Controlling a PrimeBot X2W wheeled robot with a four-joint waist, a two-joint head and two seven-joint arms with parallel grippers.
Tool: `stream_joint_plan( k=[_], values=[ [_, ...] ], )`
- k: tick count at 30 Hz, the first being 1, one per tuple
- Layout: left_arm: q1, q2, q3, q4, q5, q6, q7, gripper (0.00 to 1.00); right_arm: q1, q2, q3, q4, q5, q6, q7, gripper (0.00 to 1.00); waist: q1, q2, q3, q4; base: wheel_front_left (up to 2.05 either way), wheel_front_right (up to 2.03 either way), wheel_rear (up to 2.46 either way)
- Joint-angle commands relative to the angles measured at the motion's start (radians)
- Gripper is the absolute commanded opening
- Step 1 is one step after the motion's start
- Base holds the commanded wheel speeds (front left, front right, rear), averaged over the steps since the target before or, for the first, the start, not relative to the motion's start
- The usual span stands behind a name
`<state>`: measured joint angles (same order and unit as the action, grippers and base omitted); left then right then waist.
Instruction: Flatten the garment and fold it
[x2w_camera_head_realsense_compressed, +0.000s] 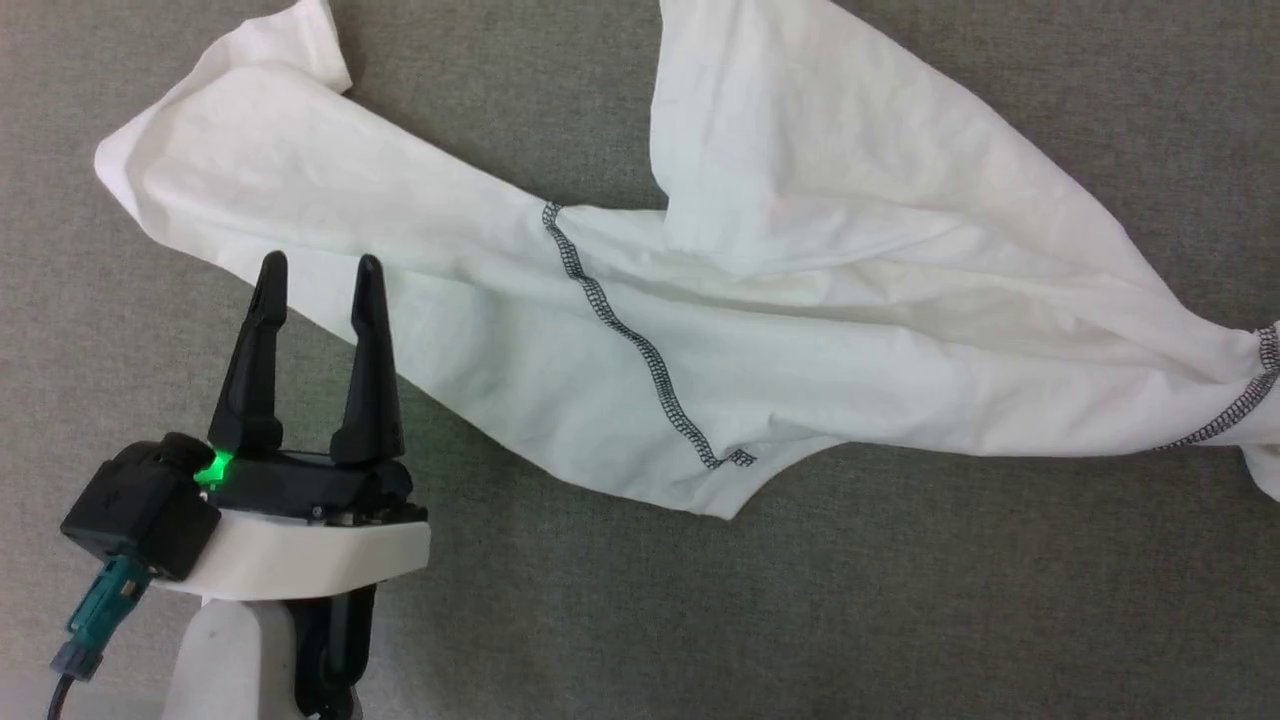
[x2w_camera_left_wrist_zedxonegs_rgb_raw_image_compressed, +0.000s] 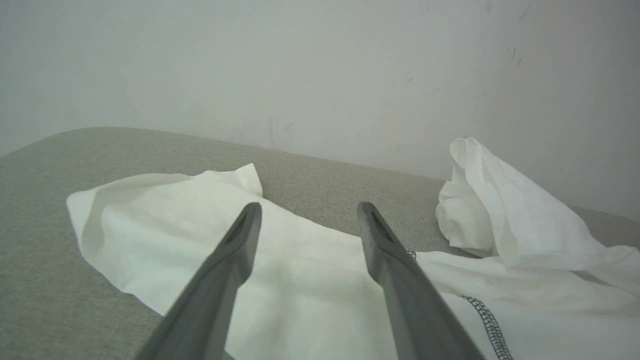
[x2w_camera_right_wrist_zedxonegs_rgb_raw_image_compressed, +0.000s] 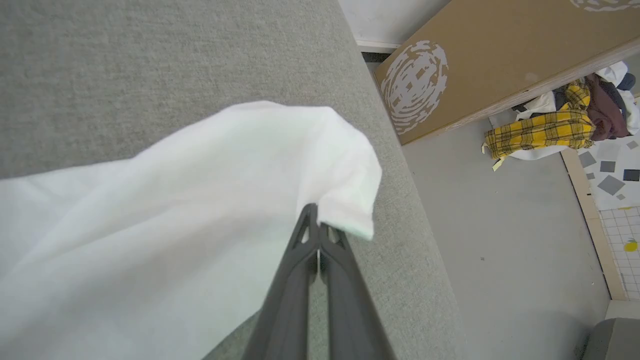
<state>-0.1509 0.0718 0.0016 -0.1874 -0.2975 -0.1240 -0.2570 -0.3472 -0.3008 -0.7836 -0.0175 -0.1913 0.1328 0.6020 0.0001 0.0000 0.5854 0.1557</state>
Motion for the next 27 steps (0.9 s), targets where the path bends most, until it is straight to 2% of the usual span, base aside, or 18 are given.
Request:
stream_joint_plan(
  k=[1, 6, 9, 12, 16, 20, 24, 27],
  values=[
    [-0.013, 0.006, 0.002, 0.000, 0.006, -0.007, -0.005, 1.00, -0.012, 0.005, -0.001, 0.000, -0.008, -0.002, -0.008, 1.00, -0.0001, 0.0000, -0.012, -0.006, 0.00, 0.00, 0.00],
    [0.003, 0.005, 0.009, 0.006, 0.011, -0.007, -0.005, 1.00, -0.033, 0.030, 0.022, -0.030, 0.006, -0.002, 0.015, 1.00, -0.0001, 0.0000, -0.063, -0.020, 0.00, 0.00, 0.00],
    [0.020, 0.004, 0.018, 0.008, 0.015, -0.007, -0.005, 1.00, -0.029, 0.048, 0.068, -0.114, 0.042, -0.002, 0.034, 1.00, -0.0001, 0.0000, -0.104, -0.028, 0.00, 0.00, 0.00],
    [0.043, 0.001, 0.029, 0.008, 0.018, -0.007, -0.005, 1.00, -0.011, 0.077, 0.127, -0.223, 0.077, -0.002, 0.000, 1.00, -0.0001, 0.0000, -0.142, -0.034, 0.00, 0.00, 0.00],
    [0.076, -0.003, 0.039, 0.004, 0.024, -0.007, -0.005, 1.00, 0.034, 0.135, 0.225, -0.334, 0.116, -0.002, -0.118, 1.00, -0.0001, 0.0000, -0.187, -0.039, 0.00, 0.00, 0.00],
    [0.107, -0.006, 0.045, -0.003, 0.031, -0.007, -0.005, 1.00, 0.112, 0.220, 0.327, -0.401, 0.116, -0.002, -0.278, 1.00, -0.0001, 0.0000, -0.221, -0.040, 0.00, 0.00, 0.00],
    [0.138, -0.008, 0.047, -0.009, 0.041, -0.007, -0.005, 1.00, 0.226, 0.248, 0.412, -0.408, 0.125, -0.002, -0.434, 1.00, -0.0001, 0.0000, -0.252, -0.037, 0.00, 0.00, 0.00],
    [0.164, -0.012, 0.051, -0.006, 0.044, -0.007, -0.005, 1.00, 0.315, 0.250, 0.451, -0.365, 0.217, -0.002, -0.505, 1.00, -0.0001, 0.0000, -0.276, -0.035, 0.00, 0.00, 0.00]
  ],
)
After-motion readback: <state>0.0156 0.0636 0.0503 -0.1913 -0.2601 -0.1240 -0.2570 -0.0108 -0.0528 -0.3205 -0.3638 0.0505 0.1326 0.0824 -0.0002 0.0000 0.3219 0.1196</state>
